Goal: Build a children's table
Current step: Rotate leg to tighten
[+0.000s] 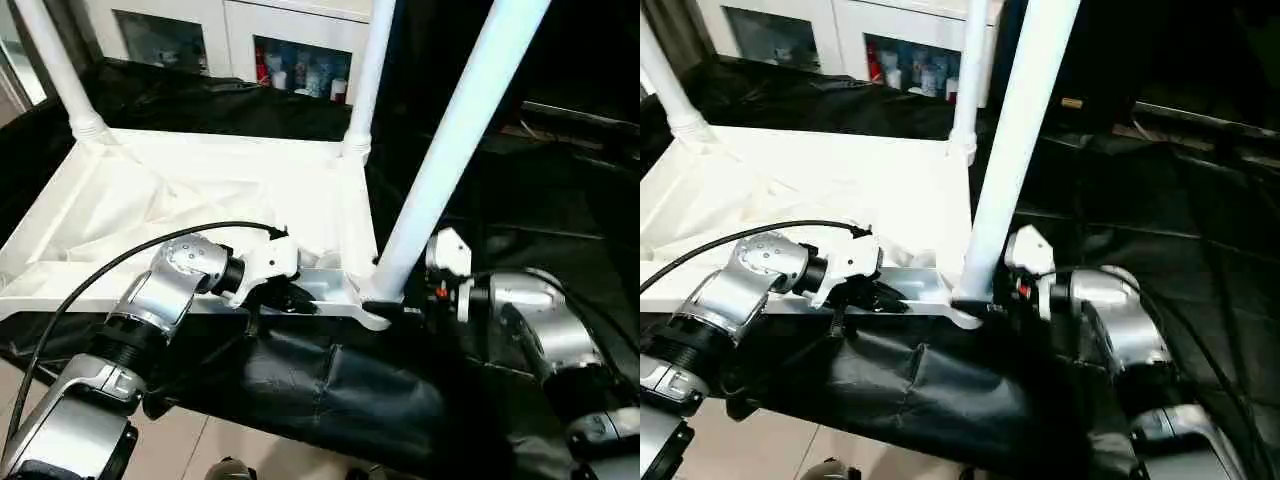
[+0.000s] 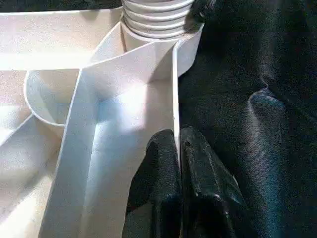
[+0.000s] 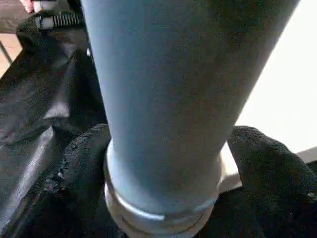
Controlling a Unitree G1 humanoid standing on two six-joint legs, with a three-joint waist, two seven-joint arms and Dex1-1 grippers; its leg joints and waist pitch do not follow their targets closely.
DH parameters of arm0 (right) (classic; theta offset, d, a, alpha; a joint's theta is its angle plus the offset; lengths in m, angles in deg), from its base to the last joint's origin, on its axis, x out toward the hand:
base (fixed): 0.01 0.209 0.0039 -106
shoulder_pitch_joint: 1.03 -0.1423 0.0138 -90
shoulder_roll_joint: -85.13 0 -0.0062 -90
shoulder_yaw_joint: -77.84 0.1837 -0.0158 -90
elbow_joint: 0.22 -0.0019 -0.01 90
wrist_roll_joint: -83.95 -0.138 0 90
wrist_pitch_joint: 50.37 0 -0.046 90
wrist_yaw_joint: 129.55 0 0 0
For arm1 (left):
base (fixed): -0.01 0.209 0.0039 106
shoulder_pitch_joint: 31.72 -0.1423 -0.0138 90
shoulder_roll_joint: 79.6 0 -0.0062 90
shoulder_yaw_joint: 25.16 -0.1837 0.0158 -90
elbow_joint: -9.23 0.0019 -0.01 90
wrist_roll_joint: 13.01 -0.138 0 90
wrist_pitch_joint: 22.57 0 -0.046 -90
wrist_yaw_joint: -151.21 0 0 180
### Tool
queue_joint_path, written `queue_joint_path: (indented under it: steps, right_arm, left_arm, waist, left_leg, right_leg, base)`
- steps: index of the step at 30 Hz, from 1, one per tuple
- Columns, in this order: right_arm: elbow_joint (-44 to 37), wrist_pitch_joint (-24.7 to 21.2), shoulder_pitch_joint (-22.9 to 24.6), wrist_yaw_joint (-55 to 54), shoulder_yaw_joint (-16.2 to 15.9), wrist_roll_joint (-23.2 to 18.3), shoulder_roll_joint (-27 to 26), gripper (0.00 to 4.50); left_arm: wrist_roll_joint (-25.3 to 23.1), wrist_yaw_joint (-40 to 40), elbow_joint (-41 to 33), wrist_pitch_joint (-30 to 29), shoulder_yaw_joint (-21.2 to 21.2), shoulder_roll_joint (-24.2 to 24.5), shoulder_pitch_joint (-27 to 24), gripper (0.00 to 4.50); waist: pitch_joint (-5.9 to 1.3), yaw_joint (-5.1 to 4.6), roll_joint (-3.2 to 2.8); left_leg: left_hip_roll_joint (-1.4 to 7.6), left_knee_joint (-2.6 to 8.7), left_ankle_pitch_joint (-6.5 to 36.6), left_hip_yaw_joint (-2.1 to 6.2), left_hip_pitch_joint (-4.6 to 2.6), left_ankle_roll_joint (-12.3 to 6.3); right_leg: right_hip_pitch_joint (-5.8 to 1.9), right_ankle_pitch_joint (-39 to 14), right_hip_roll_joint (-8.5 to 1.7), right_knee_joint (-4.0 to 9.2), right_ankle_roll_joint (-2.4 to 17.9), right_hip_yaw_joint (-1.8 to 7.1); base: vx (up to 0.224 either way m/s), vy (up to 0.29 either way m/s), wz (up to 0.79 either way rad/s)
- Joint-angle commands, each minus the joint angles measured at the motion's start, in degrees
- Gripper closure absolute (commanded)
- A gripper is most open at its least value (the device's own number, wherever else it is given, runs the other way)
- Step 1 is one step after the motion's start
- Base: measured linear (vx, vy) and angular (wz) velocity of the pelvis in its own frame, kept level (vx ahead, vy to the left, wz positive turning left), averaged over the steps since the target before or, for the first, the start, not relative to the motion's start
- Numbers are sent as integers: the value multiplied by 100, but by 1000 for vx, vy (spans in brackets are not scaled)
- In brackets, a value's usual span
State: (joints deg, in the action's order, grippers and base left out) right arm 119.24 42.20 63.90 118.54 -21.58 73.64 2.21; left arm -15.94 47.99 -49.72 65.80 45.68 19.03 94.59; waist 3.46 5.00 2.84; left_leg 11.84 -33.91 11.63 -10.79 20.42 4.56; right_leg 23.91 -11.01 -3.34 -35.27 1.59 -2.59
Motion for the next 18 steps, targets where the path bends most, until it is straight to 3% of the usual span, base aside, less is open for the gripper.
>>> queue_joint_path:
  steps: [1, 18]
  right_arm:
    - [2, -38, -1, 19, -8, 115, 78, 52]
    - [-153, -185, 100, 96, -4, -19, 9, 165]
  left_arm:
    - [117, 74, -225, 25, -65, -30, 23, 450]
    - [114, 113, -243, -23, -57, 4, -28, 450]
  waist:
    - [-422, 4, -19]
    - [-428, 16, -17]
  left_leg:
    - [161, 323, 245, 19, -31, -535]
    - [159, 302, 320, 24, -27, -490]
  right_leg:
    - [-401, 344, -417, 241, 1562, 247]
    - [-404, 181, -416, 233, 1541, 247]
  base:
    - [0, 0, 0]
    - [0, 0, 0]
